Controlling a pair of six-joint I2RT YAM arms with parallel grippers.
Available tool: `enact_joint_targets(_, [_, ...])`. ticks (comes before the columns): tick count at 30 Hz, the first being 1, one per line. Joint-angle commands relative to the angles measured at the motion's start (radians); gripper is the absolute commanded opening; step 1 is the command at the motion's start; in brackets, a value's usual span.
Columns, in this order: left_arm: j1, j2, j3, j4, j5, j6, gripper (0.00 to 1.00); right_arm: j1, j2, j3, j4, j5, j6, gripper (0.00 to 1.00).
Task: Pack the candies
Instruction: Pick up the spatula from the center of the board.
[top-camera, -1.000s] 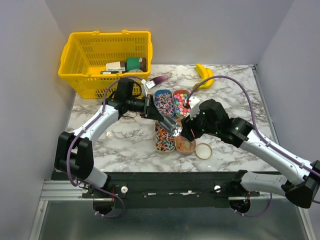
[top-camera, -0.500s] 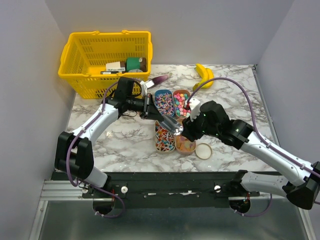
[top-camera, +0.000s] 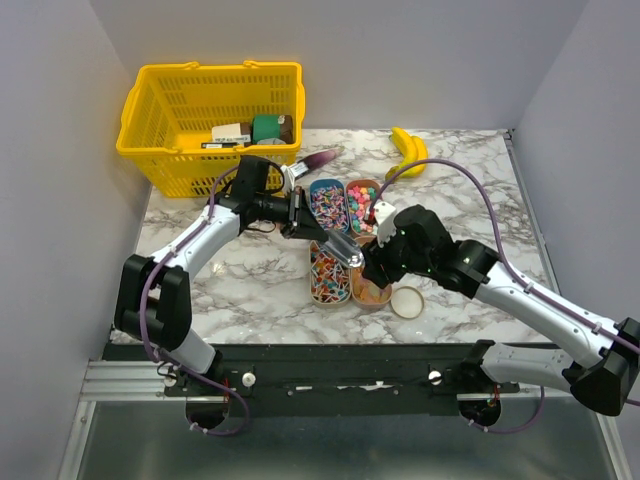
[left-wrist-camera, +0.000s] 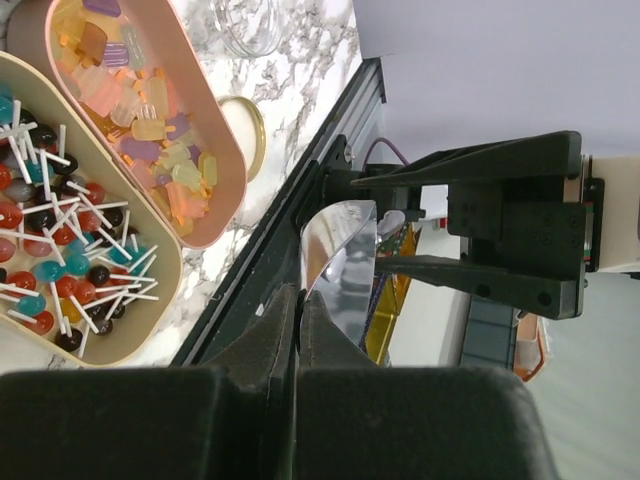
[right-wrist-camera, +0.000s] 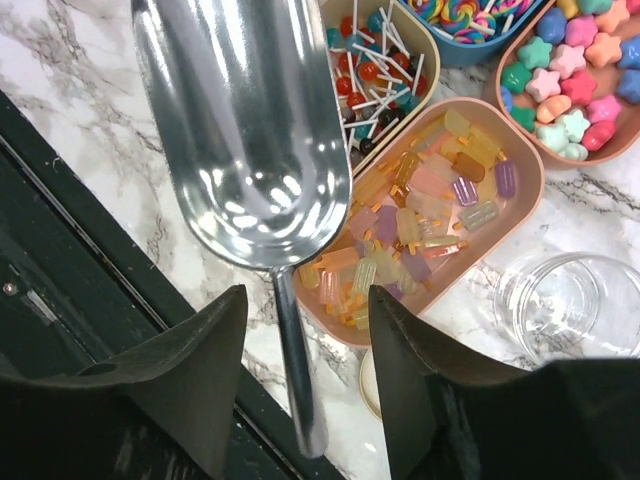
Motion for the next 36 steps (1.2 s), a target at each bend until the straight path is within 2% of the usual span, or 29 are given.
enact_joint_targets(1, [0.012,0.020,0.014,0.022,0.018,-0.028,0.00,-0.002,-0.024,-0.021,0.007,-0.013,0.000,0.61])
enact_joint_targets(8, [0.012,0.025,0.000,0.029,0.024,-0.032,0.00,0.000,0.008,-0.023,0.023,-0.007,0.020,0.46])
enact_joint_targets(16, [0.012,0.028,-0.008,0.062,0.050,-0.046,0.00,-0.002,0.048,-0.031,0.065,0.012,0.042,0.42])
enact_joint_targets(19, [0.012,0.031,-0.011,0.062,0.047,-0.045,0.00,-0.002,0.059,-0.024,0.074,0.018,0.062,0.26])
enact_joint_targets(20, [0.012,0.031,-0.013,0.062,0.044,-0.043,0.00,0.000,0.059,-0.023,0.073,0.022,0.068,0.17])
enact_joint_targets(23, [0.014,0.040,-0.019,0.060,0.030,-0.033,0.00,0.000,0.048,-0.023,0.068,0.038,0.083,0.05])
enact_joint_targets(28, [0.015,0.060,-0.017,-0.002,-0.028,0.029,0.01,-0.002,0.030,-0.014,0.044,0.049,0.115,0.01])
enact_joint_targets(29, [0.015,0.069,-0.013,-0.023,-0.059,0.067,0.08,-0.002,0.030,0.002,0.022,0.049,0.120,0.01])
enact_joint_targets(36, [0.014,0.089,0.044,-0.185,-0.206,0.230,0.23,-0.002,0.042,0.074,-0.061,0.046,0.178,0.01])
